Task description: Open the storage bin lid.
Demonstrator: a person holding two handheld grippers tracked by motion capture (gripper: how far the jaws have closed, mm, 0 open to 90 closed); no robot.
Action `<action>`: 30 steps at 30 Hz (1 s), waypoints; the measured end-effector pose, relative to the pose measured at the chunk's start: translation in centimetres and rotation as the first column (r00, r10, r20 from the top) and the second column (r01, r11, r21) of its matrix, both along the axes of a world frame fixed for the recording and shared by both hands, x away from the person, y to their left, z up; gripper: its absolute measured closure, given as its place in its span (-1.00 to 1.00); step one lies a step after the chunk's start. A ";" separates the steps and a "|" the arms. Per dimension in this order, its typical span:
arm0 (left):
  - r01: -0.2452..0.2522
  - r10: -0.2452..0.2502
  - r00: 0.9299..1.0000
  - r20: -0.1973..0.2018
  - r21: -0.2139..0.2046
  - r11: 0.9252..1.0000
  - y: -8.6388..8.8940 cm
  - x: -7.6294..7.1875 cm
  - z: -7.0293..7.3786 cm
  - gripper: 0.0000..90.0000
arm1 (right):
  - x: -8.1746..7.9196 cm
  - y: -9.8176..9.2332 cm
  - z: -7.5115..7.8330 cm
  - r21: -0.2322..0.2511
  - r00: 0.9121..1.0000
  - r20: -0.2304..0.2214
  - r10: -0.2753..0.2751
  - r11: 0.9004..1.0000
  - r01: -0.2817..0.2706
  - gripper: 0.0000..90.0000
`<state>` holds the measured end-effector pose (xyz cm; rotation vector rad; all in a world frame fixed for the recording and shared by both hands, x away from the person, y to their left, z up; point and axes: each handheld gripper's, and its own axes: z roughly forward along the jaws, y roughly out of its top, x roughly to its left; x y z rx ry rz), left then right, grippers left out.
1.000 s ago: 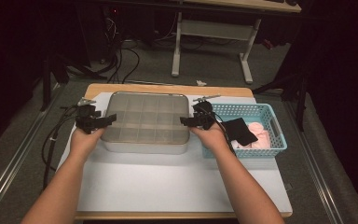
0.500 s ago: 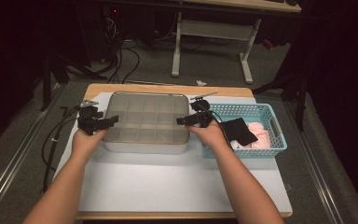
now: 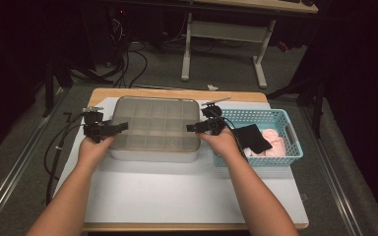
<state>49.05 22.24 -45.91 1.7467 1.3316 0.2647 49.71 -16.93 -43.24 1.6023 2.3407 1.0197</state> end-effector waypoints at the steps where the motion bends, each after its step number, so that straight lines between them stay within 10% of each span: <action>1: -0.002 0.002 1.000 0.006 0.009 1.000 0.1 0.0 0.1 -0.51 | -0.1 0.0 0.0 0.003 1.000 0.003 -0.003 1.000 0.003 -0.38; 13: -0.028 0.027 0.993 0.114 0.007 1.000 0.6 -1.6 1.5 -0.26 | -1.5 -0.1 1.3 0.001 0.991 0.132 -0.026 1.000 0.026 -0.19; 30: -0.041 0.048 0.965 0.258 -0.032 0.999 1.7 -4.2 3.6 0.04 | -5.3 -0.6 3.3 0.050 0.927 0.369 -0.072 0.997 0.057 0.20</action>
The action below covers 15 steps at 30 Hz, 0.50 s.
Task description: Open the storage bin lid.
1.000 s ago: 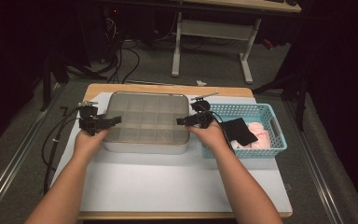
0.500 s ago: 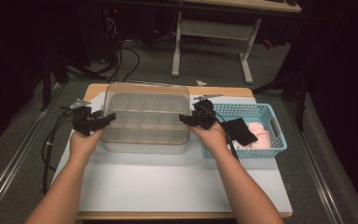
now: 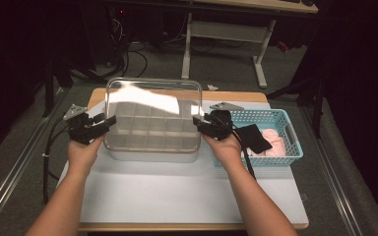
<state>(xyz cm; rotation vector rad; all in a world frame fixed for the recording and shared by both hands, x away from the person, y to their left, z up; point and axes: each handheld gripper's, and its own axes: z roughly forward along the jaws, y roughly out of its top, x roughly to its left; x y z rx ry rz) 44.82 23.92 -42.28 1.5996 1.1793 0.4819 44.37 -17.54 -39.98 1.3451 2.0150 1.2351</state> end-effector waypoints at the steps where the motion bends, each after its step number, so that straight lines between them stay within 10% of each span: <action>1: 0.000 0.000 1.000 0.000 0.000 1.000 0.0 0.0 0.0 0.05 | 0.0 0.0 0.0 0.000 1.000 0.000 0.000 1.000 0.000 0.20; 15: -0.007 0.008 0.999 0.051 -0.018 1.000 0.5 -1.6 1.1 0.19 | -1.9 -0.5 1.2 0.027 0.998 0.068 0.007 1.000 -0.009 0.41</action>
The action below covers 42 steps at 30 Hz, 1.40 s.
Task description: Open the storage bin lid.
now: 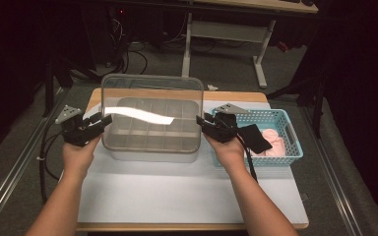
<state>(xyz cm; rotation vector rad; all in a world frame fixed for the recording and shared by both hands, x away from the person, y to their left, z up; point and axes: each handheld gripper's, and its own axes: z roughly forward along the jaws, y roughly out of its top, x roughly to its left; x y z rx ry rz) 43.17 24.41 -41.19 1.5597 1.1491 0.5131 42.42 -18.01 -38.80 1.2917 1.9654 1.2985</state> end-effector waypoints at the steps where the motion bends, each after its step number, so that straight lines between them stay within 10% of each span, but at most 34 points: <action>1: 0.000 0.000 1.000 0.004 0.001 1.000 0.0 -0.1 0.0 0.19 | -0.1 0.0 0.0 -0.001 1.000 0.005 0.000 1.000 0.000 0.42; 31: -0.011 0.013 0.994 0.107 -0.019 1.000 0.6 -4.3 1.6 0.39 | -4.0 -0.3 1.7 0.014 0.992 0.123 0.011 1.000 -0.013 0.61; 42: -0.017 0.022 0.986 0.167 -0.033 0.999 2.2 -9.7 2.4 0.42 | -8.0 0.3 2.6 0.004 0.979 0.184 0.083 0.996 -0.085 0.61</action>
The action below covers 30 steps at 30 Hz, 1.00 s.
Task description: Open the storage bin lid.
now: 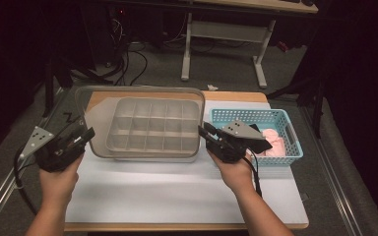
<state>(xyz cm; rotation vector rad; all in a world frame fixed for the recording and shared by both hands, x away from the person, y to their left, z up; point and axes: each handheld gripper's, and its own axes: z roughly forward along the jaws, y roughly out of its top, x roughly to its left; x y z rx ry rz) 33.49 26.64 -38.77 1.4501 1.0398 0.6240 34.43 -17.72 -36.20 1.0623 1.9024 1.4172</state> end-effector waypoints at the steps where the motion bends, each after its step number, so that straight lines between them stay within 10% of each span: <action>1: 0.000 0.000 1.000 0.000 0.000 1.000 0.0 0.0 0.0 0.42 | -0.4 0.1 0.0 0.000 1.000 0.002 0.008 1.000 -0.008 0.61; 17: -0.079 0.076 0.996 -0.050 -0.071 0.994 4.3 -8.0 -2.3 0.39 | -5.7 3.4 -2.7 -0.019 0.989 -0.049 0.139 0.990 -0.140 0.62; 30: -0.203 0.187 0.974 -0.127 -0.131 0.970 8.4 -10.9 -5.6 0.35 | -6.6 7.9 -6.9 -0.041 0.948 -0.184 0.259 0.962 -0.271 0.61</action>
